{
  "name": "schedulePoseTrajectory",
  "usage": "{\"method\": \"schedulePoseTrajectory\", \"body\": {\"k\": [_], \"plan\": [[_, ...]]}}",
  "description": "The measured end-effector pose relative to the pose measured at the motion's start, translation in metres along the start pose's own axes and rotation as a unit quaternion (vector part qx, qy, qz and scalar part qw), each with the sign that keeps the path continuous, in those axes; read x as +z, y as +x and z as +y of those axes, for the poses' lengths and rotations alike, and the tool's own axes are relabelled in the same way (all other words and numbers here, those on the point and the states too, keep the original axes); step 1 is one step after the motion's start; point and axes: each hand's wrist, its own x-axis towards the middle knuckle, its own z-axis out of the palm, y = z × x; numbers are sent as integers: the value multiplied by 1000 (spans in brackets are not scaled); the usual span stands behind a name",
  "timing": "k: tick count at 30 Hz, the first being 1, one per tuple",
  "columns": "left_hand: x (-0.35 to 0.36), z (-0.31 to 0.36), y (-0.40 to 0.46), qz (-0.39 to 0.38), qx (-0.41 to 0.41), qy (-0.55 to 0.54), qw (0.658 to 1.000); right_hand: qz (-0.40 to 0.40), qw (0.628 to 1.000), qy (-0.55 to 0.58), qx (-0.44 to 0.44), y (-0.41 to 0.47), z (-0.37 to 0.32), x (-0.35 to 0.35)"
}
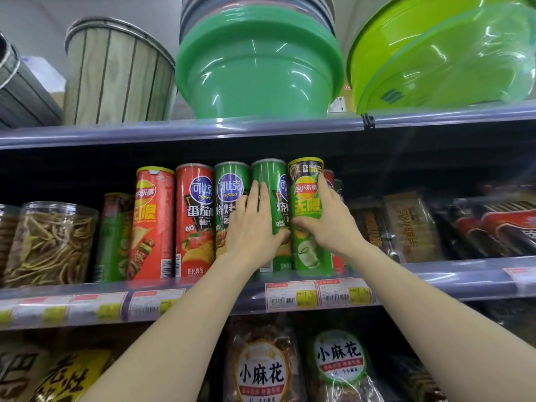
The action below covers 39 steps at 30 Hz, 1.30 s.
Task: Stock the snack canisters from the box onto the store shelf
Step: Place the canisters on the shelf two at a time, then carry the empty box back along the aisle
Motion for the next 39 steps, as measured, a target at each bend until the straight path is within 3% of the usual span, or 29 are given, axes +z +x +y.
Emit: {"method": "schedulePoseTrajectory", "body": {"k": [7, 12, 21, 29, 33, 39], "plan": [[-6, 1, -5, -6, 2, -6, 1000, -29, 998, -56, 13, -20, -4, -8], [-27, 5, -27, 24, 18, -62, 998, 42, 995, -80, -36, -55, -13, -26], [-44, 19, -167, -3, 49, -116, 992, 7, 997, -11, -75, -192, -9, -35], [-12, 17, -361, -192, 21, -90, 977, -152, 988, -25, 28, -363, 21, -9], [1, 13, -454, -341, -22, -106, 934, -268, 956, -47, 111, -457, 35, 11], [20, 2, -574, -481, -65, -118, 866, -396, 886, -64, 233, -589, 49, 29]]}}
